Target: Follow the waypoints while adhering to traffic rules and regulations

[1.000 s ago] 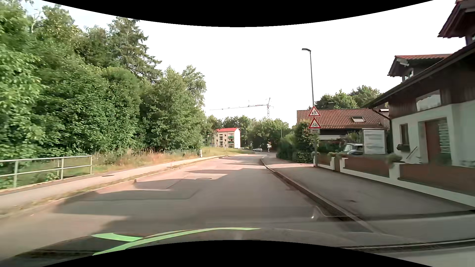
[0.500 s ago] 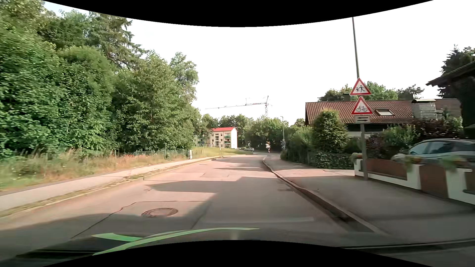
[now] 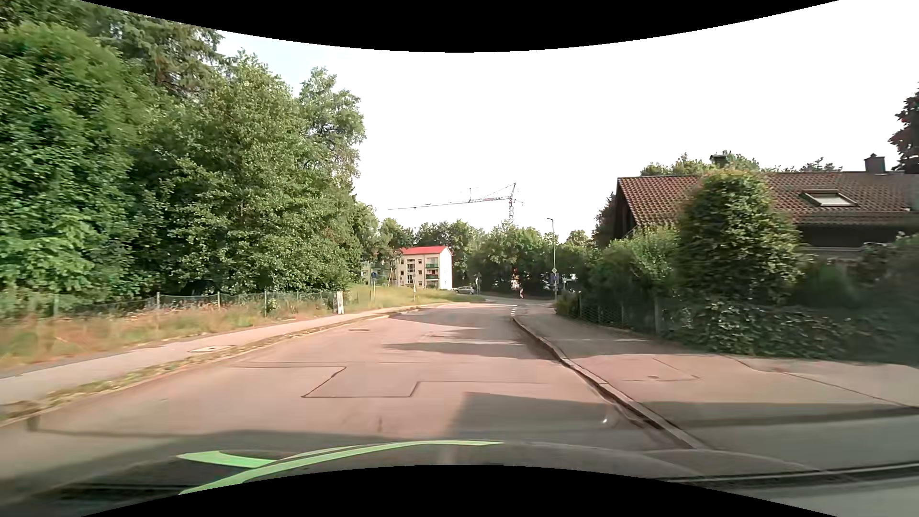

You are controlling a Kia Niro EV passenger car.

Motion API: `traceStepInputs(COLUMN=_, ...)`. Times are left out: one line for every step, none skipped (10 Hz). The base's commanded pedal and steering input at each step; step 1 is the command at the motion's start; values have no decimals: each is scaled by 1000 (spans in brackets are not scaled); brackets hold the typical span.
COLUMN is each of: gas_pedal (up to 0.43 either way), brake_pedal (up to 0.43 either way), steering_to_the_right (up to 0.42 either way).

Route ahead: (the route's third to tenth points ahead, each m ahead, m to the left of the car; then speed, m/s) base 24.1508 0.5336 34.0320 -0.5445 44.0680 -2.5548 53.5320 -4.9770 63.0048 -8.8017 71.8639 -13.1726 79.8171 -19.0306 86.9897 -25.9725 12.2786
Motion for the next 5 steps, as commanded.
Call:
traceStepInputs(gas_pedal=59, brake_pedal=0, steering_to_the_right=11)
traceStepInputs(gas_pedal=59, brake_pedal=0, steering_to_the_right=11)
traceStepInputs(gas_pedal=59, brake_pedal=0, steering_to_the_right=11)
traceStepInputs(gas_pedal=47, brake_pedal=0, steering_to_the_right=11)
traceStepInputs(gas_pedal=47, brake_pedal=0, steering_to_the_right=11)
